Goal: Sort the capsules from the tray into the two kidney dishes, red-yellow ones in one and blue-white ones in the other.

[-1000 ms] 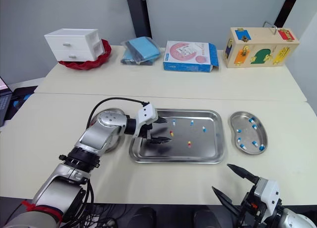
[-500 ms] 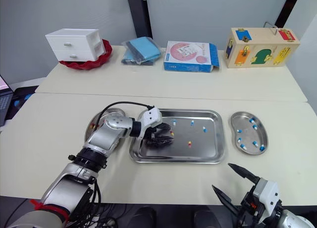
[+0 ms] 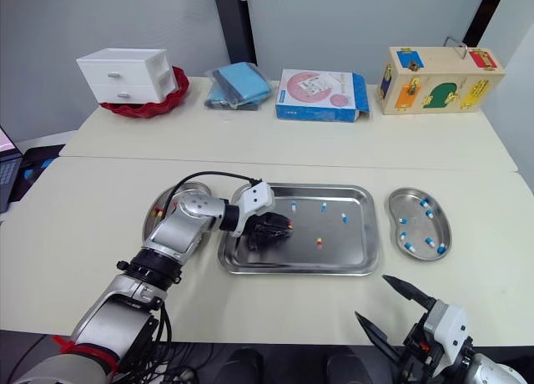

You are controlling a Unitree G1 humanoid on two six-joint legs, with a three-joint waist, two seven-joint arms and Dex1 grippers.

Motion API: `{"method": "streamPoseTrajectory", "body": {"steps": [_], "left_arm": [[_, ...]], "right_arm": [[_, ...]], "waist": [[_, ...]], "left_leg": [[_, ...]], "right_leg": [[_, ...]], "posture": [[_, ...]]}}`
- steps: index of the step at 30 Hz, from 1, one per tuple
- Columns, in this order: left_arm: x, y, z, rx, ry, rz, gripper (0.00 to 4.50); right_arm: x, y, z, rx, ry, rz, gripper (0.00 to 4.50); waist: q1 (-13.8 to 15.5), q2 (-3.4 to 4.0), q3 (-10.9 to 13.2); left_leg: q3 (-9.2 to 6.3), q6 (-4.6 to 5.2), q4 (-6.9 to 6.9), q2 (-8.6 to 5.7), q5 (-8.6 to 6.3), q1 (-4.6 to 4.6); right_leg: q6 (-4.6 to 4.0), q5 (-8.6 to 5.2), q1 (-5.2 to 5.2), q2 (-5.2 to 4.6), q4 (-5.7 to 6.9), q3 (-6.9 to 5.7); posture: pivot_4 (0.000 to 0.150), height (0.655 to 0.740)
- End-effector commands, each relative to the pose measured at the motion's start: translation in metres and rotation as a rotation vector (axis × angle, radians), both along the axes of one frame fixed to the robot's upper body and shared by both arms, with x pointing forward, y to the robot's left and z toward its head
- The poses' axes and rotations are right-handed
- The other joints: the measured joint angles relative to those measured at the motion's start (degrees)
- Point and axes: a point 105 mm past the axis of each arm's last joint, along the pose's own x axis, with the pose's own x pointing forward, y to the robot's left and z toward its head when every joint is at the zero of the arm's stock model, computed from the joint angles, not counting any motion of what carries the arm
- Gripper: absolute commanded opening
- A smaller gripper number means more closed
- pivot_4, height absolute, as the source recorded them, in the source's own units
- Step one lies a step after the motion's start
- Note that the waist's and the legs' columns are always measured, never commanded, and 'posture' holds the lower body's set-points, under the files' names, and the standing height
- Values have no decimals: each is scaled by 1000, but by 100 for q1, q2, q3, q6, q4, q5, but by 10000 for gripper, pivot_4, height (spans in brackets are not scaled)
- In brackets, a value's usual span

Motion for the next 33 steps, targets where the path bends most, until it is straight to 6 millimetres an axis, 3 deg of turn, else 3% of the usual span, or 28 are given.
{"method": "streamPoseTrajectory", "body": {"steps": [1,10,15,24,33], "left_arm": [[-2,1,6,-6,-20,-15,7177],[-16,29,39,-13,-77,25,7177],[-26,68,60,4,-132,178,7177],[-54,150,63,72,-145,529,7177],[-58,187,60,84,-180,705,7177]], "right_arm": [[-1,2,10,-5,-46,17,45000],[-10,10,9,-39,-30,150,45000],[-12,13,8,-74,-25,293,45000],[2,19,13,-6,-75,428,45000],[14,18,15,-8,-82,468,45000]], "waist": [[0,0,0],[-4,0,0],[-12,1,0],[7,0,2],[20,0,2]], "left_leg": [[0,0,0,0,0,0],[0,0,0,2,0,1],[0,0,3,3,0,2],[0,0,3,5,0,5],[-3,0,3,4,0,5]], "right_leg": [[0,0,0,0,0,0],[0,0,-1,0,2,1],[0,0,1,0,2,1],[0,-1,2,-1,3,1],[0,-1,3,-3,4,-3]], "posture": [[1500,7400],[1500,7400],[1500,7400],[1500,7400],[1500,7400]]}}
